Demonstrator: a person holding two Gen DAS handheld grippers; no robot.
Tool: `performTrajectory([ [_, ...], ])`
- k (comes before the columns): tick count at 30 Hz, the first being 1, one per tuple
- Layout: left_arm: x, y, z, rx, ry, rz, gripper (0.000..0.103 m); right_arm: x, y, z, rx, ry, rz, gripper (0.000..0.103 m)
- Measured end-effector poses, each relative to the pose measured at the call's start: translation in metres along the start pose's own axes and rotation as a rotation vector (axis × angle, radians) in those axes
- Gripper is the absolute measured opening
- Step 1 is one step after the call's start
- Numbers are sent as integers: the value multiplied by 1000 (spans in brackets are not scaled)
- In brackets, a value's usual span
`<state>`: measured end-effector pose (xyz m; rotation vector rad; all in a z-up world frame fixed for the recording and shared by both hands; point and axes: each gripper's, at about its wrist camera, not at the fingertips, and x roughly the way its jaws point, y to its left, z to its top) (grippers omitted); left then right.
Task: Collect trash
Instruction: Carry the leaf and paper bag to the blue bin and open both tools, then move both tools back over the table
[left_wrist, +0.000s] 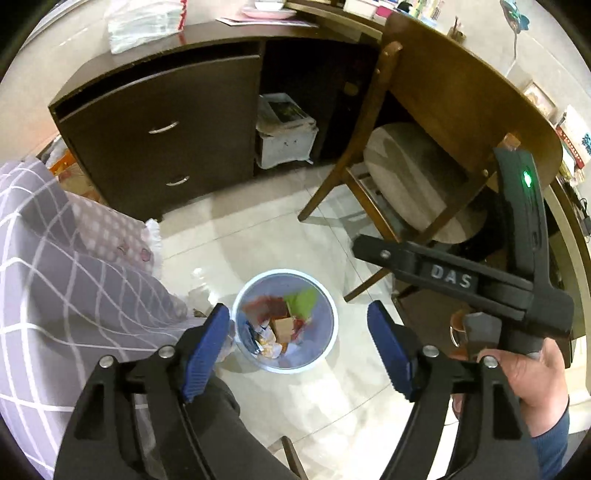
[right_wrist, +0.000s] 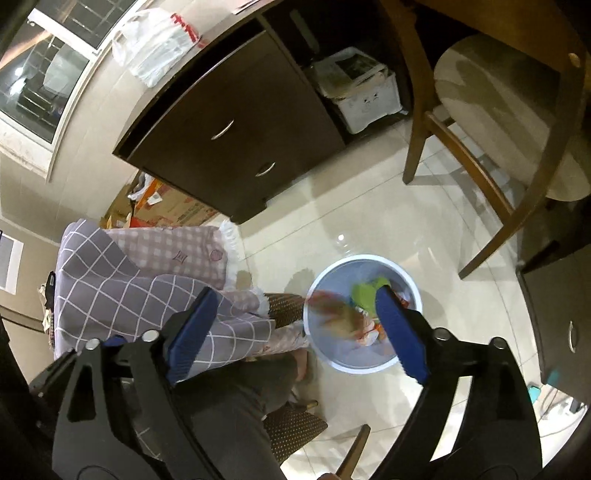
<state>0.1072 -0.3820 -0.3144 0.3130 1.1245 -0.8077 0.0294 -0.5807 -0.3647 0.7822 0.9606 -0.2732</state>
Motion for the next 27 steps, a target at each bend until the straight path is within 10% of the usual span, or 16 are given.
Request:
performTrajectory([
  [12,-91,12,0,-5,-221,69,90,-61,41,1,-55,-156,-76,97],
  [27,-228,87,-37,-96,-494,201,94,-124,205,-9,-308,-283,61,97],
])
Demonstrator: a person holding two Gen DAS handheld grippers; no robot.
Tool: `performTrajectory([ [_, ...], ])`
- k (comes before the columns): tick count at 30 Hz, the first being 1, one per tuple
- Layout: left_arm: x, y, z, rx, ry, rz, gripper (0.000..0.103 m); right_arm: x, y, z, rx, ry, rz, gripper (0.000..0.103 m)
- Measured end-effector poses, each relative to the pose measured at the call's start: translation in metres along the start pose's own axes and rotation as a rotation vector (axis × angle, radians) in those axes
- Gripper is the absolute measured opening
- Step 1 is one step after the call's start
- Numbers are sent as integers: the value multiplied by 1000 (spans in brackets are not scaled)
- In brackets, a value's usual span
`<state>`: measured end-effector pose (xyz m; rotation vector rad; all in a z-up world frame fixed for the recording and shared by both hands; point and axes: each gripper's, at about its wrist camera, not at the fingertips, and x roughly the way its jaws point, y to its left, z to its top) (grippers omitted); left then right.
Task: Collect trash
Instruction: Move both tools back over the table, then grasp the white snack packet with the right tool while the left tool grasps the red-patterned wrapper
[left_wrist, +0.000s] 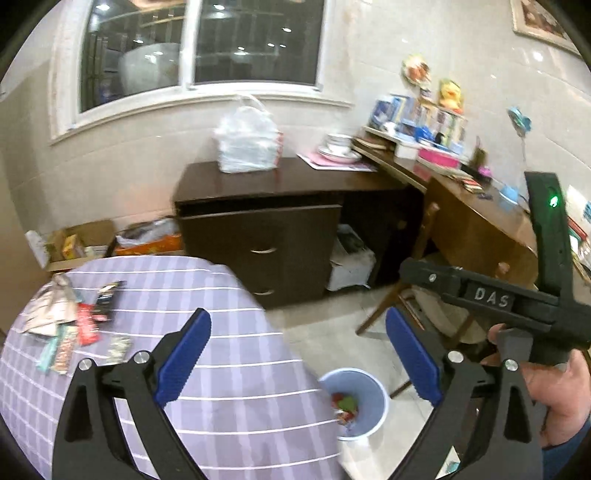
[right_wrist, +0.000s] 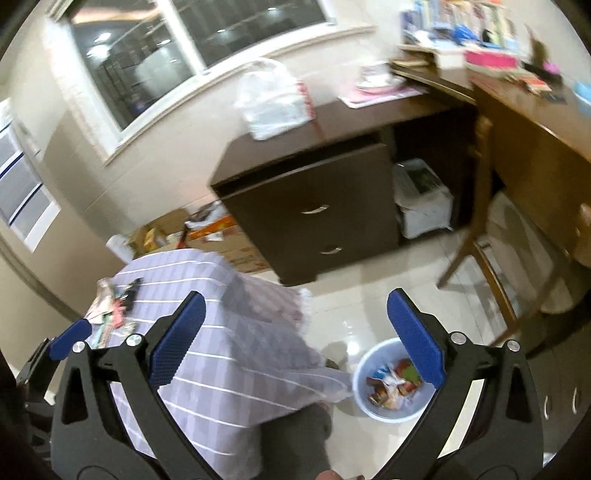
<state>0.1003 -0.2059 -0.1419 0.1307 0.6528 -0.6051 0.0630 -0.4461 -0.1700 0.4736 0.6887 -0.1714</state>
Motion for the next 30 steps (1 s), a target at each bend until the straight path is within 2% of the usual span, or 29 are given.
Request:
performTrajectory([
  [5,-24,45,-7,-62,-28,52,94,3,57,-1,-81,8,50,97],
  [12,-50,111,-25,-135,-53,163,94,18,132,-12,-187,46,98,97],
  [16,-54,161,-40,-199,-37,222,94,35,167,-24,-243,87,116,97],
  [21,-42,216,-58,-265,7,267,94,64,201,-39,-288,146,138,97],
  [25,-24,244,-66,-262,47,306,94,86,218,-52,-313,195,136,97],
  [30,12,268,-69,-235,118,319,93,103,228,-64,-329,230,135,97],
])
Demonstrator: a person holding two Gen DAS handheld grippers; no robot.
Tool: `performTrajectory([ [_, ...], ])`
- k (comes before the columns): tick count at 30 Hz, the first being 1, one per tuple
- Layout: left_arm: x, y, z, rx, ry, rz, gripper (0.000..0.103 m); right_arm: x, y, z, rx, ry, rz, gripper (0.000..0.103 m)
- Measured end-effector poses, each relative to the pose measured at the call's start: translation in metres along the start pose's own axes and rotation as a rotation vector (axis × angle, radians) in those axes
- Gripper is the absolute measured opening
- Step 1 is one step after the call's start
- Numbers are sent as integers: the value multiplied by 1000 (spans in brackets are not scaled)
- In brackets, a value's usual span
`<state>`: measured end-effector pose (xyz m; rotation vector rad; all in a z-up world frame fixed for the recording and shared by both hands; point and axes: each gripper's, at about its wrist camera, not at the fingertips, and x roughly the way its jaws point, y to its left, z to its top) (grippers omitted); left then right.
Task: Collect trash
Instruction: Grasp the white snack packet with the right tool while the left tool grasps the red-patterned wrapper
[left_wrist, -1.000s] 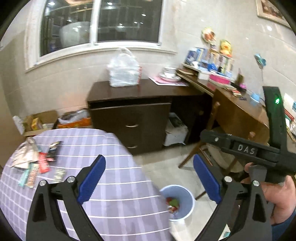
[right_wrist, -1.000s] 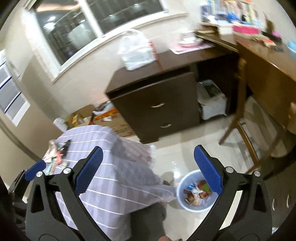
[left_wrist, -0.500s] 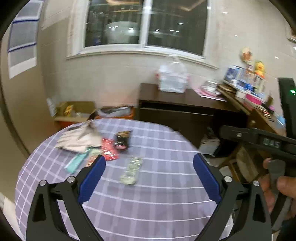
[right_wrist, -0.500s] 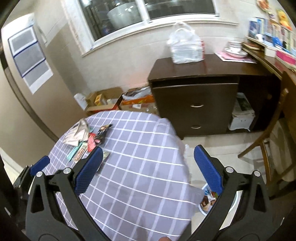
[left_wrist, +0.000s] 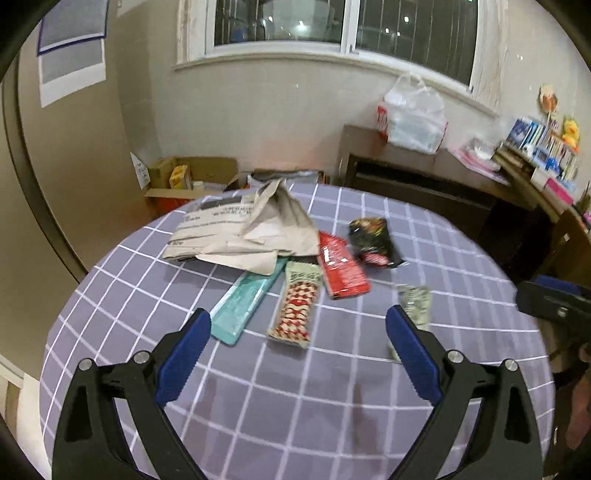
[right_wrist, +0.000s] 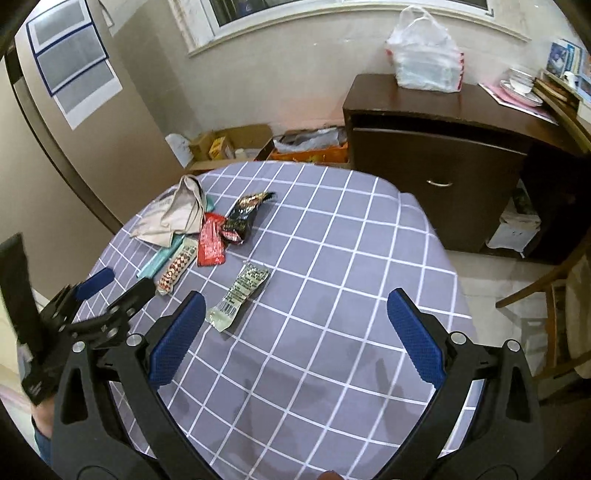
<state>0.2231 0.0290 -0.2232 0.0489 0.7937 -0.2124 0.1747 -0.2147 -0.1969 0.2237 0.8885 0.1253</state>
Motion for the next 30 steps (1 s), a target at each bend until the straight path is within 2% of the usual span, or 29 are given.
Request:
performTrajectory([
  [2,13,0,1,19,23,4,93,7,0,-1,2,12,2,97],
  [4,25,-1,3,30,49,-11,84,11,-2,-1,5,23,-2,97],
  [6,38,-1,5,47,81,-20,68,17,-3,-2,5,33,-1,97],
  [9,47,-6,5,101,83,-3,65,26,0,-1,-2,47,0,97],
  [10,46,-7,6,107,77,-10,55,29,2,-1,-5,49,3,97],
  [11,46,-7,7,102,84,-46,31,32,4,0,-11,50,7,96],
  [12,48,-6,7,88,104,-65,23,35,7,0,-16,50,9,96],
  [13,48,-5,6,78,107,-76,19,39,10,1,-23,50,10,96],
  [15,43,-5,1,69,95,-79,16,50,19,3,-44,61,13,96],
  [20,26,7,-17,14,86,-81,13,86,46,2,-114,101,-5,71],
  [23,17,14,-24,-6,85,-75,13,89,61,-5,-199,57,-87,52],
  [25,11,15,-29,-3,86,-67,15,85,62,-11,-227,40,-105,26],
  [26,10,15,-30,-1,90,-63,17,80,58,-13,-213,43,-84,20],
  [28,12,12,-31,14,99,-65,23,75,51,-16,-187,53,-48,17],
  [30,12,8,-32,31,97,-72,24,68,42,-21,-164,56,-22,15],
])
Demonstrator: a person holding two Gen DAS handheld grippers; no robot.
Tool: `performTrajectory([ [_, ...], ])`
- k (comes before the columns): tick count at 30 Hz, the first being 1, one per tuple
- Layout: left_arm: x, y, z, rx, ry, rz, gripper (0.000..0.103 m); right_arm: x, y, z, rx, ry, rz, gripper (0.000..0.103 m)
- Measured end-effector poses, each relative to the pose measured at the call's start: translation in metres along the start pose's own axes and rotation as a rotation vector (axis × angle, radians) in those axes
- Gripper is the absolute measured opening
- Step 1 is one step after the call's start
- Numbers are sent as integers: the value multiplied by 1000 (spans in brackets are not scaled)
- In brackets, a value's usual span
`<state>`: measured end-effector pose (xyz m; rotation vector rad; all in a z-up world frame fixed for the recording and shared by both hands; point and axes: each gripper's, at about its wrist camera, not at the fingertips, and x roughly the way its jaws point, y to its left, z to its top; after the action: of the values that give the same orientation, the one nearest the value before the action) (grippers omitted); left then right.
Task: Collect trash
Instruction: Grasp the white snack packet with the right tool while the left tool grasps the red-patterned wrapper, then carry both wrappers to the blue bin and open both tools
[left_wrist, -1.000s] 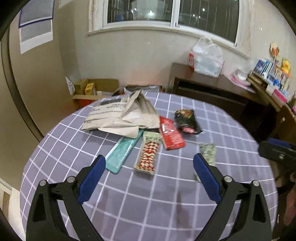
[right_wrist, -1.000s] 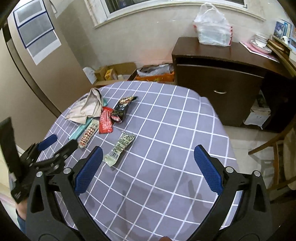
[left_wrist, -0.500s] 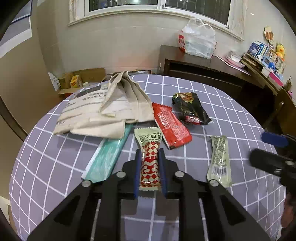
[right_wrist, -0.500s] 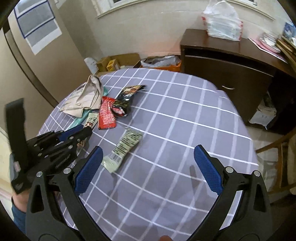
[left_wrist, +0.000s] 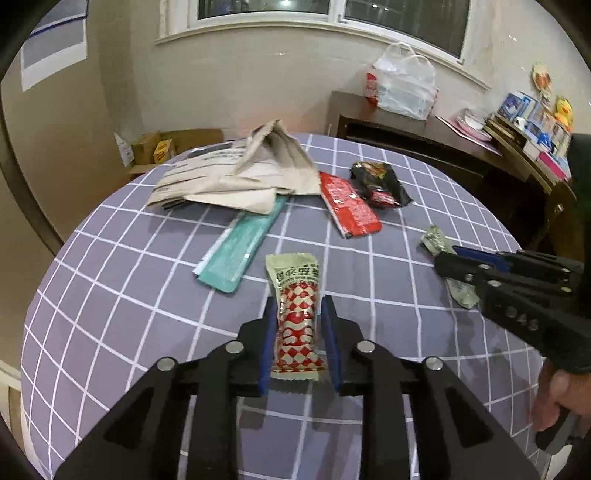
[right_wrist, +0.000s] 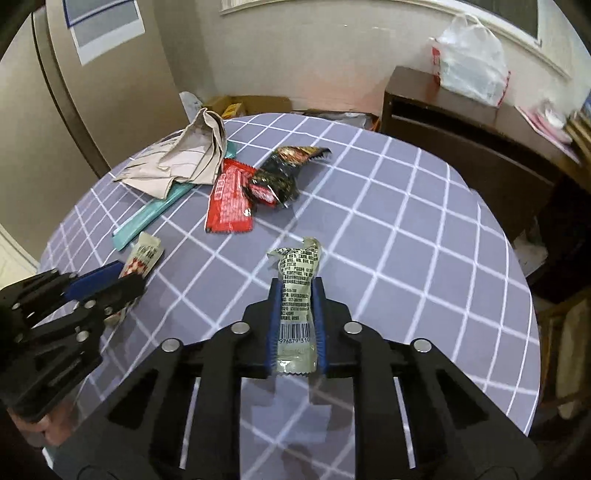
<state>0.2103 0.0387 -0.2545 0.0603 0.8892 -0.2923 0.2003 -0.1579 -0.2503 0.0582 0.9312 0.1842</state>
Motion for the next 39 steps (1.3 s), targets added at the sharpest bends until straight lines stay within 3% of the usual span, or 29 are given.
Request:
performTrajectory([
  [2,1,-3,1,-5,1,-23,17,-9,-11,-6,32,-4,35,15],
  [6,-4,-13,-1,-7,0,-48,12,-28,-26,-14,66,-27,64,14],
  [14,-28,-52,-5,13,-43,-92,11,-62,-64,-25,144,-74,106,14],
  [18,-46,-84,1,51,-81,-92,11,-85,-84,-28,171,-113,112,14],
  [25,-73,-148,19,80,-142,-169,11,-138,-136,-36,254,-211,104,14],
  [33,-83,-249,23,190,-157,-293,11,-206,-232,-77,410,-313,2,14],
  [39,-53,-326,8,254,-62,-363,12,-204,-307,-130,573,-270,-82,15],
])
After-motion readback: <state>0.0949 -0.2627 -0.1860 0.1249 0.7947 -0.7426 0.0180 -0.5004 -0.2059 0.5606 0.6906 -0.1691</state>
